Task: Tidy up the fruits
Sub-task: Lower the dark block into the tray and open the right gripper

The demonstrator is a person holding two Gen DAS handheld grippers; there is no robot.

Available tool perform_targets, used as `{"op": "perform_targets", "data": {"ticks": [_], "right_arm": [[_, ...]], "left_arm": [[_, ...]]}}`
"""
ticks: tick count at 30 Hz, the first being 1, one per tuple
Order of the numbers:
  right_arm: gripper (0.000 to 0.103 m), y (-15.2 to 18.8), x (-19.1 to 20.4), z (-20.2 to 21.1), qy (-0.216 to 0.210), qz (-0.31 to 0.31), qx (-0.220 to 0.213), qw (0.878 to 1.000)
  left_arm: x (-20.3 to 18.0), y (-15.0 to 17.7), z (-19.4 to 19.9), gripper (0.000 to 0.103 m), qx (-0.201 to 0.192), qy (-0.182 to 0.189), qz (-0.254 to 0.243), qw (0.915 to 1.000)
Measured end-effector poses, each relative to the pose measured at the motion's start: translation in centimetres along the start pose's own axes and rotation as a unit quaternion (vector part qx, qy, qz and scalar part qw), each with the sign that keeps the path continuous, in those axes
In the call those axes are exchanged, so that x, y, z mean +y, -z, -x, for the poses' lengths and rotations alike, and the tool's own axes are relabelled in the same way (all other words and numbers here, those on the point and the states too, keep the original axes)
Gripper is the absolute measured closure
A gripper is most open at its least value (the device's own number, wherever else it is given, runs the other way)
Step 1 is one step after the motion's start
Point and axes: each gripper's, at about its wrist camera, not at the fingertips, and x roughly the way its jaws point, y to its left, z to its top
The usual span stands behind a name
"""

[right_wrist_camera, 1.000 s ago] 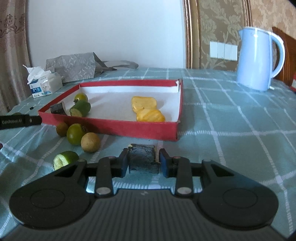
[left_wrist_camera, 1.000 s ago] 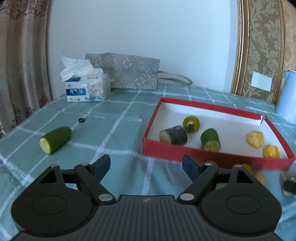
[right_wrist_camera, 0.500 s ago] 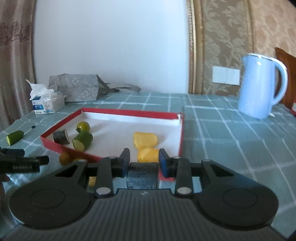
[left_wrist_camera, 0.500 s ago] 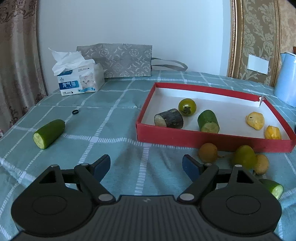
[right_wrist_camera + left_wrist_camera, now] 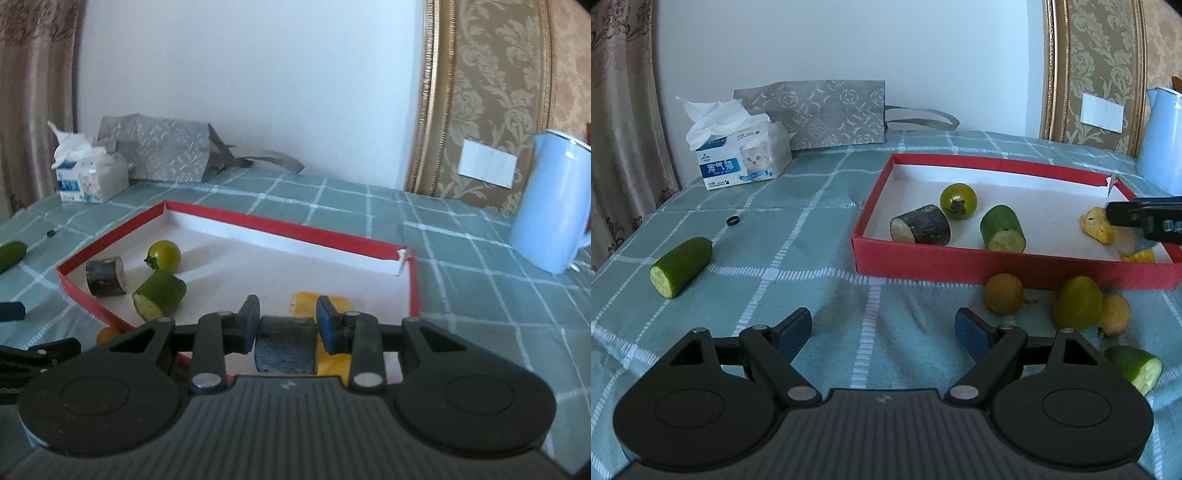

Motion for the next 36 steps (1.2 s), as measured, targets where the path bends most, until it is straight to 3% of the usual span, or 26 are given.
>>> {"op": "perform_targets", "data": {"ticks": [6,8,9,10,14,18,21,24,30,35,36], "right_arm": [[0.072,-0.3,1.3,-2.2,-0.011,0.01,0.013,1.0],[0.055,-0.3,1.5,-2.4,-0.008,0.02,0.013,1.0],[0.037,-0.2,1.6,-2.1,0.002,0.027,0.005,1.0],[0.026,0.0,1.8,-1.6,0.017,0.029,-0.014,0.999],[0.025,0.4,2.0,0.7,0.039,0.05,-0.052,0.997],[0.025,1.3,1.8,2.9,0.046,0.058,-0.05,0.996],[0.025,2.4,0.9,5.0,0.043,0.045,-0.057,0.996],[0.018,4.0,-1.1,7.0,0.041,0.002,-0.073,0.996],[0.014,6.5,-4.3,7.2,0.003,-0.084,-0.032,0.996],[0.013,7.1,-2.8,6.5,-0.004,-0.059,-0.009,0.998],[0.009,7.1,-2.4,6.5,0.0,-0.048,-0.008,0.999]], "left_arm": [[-0.2,0.0,0.0,0.018,0.0,0.005,-0.005,1.0],[-0.2,0.0,0.0,0.018,0.0,0.005,-0.006,1.0],[-0.2,0.0,0.0,0.018,0.0,0.005,-0.005,1.0],[-0.2,0.0,-0.1,0.018,0.001,0.006,-0.005,1.0],[-0.2,0.0,-0.1,0.017,0.001,0.005,-0.006,1.0],[-0.2,0.0,-0.1,0.017,-0.001,0.005,-0.007,1.0],[-0.2,0.1,-0.1,0.017,-0.001,0.005,-0.006,1.0],[-0.1,0.1,-0.1,0.017,-0.002,0.007,-0.006,1.0],[-0.1,0.1,0.1,0.017,-0.009,0.006,-0.005,0.9999],[-0.3,0.1,0.3,0.017,-0.019,0.016,-0.001,0.9997],[-0.5,0.0,0.4,0.017,-0.024,0.015,-0.003,0.9996]]}}
